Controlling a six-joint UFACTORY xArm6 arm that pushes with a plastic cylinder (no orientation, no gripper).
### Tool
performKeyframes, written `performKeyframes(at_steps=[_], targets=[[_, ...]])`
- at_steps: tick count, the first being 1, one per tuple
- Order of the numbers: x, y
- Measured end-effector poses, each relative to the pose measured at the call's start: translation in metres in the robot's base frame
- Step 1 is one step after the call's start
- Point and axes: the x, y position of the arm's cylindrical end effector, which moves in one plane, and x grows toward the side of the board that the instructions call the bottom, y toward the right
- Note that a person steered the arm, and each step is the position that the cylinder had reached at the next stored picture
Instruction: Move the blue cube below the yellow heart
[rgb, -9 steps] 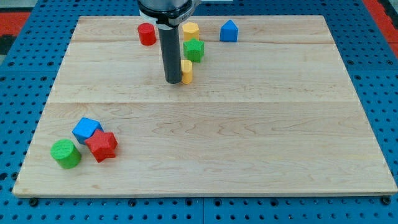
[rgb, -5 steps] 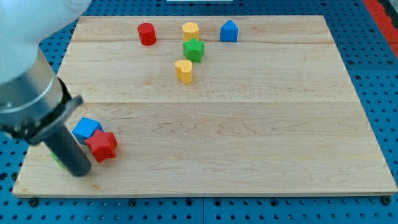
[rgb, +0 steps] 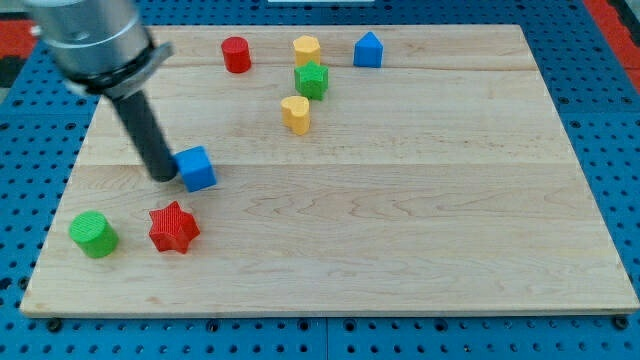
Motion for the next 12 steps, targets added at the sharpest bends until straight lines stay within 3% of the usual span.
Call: performKeyframes(at_steps=[2,3,5,6,7,8,12], targets=[[-0.017,0.052],[-0.001,0.020],[0.004,0.115],[0.021,0.129],[0.033,0.201],[-0.014,0.223],[-0.009,0.160]])
